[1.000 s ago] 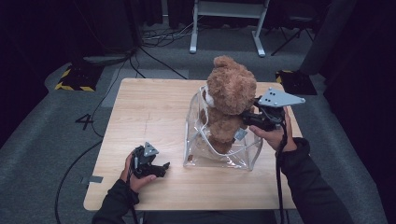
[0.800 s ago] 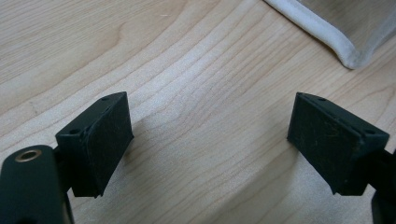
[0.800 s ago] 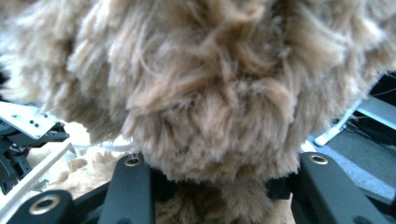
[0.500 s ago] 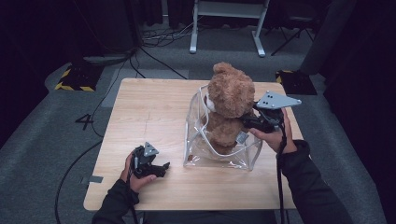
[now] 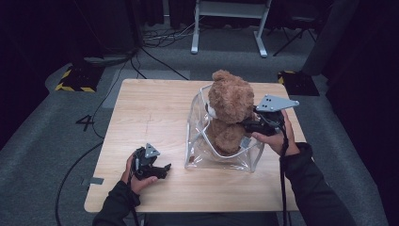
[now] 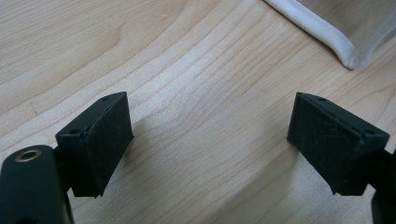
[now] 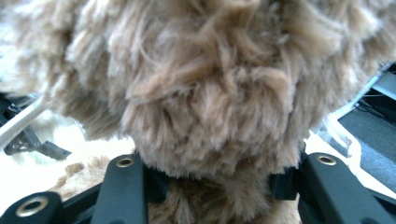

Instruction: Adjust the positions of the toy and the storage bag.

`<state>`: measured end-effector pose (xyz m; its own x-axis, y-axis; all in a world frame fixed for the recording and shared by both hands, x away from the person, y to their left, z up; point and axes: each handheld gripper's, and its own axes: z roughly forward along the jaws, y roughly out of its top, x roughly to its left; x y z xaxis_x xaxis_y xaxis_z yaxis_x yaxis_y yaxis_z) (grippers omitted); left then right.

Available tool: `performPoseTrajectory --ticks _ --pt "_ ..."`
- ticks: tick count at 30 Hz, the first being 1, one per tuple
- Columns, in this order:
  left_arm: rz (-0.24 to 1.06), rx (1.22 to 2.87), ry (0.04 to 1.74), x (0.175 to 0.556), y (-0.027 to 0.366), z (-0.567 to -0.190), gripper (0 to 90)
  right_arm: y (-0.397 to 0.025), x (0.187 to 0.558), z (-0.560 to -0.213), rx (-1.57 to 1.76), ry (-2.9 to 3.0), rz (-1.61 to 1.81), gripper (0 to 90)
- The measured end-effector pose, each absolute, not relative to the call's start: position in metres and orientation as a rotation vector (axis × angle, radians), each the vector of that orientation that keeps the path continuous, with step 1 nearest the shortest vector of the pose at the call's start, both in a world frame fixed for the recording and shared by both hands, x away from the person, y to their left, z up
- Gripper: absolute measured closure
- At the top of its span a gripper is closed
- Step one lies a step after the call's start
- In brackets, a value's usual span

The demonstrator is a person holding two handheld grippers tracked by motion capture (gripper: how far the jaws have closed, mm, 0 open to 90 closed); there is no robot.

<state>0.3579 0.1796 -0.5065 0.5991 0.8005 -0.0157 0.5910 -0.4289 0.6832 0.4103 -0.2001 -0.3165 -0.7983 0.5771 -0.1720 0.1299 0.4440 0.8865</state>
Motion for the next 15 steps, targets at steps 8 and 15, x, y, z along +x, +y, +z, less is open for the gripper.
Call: performPoseTrajectory --ticks 8,15 --pt "0.413 2.172 1.094 0.3579 0.1797 -0.5064 13.9 -0.1999 0.4124 -0.3217 0.583 2.284 1.292 50.6" --pt "0.413 2.172 1.093 0.3580 0.1798 -0.5064 13.9 -0.1997 0.4134 -0.3256 0.589 2.311 1.268 49.6"
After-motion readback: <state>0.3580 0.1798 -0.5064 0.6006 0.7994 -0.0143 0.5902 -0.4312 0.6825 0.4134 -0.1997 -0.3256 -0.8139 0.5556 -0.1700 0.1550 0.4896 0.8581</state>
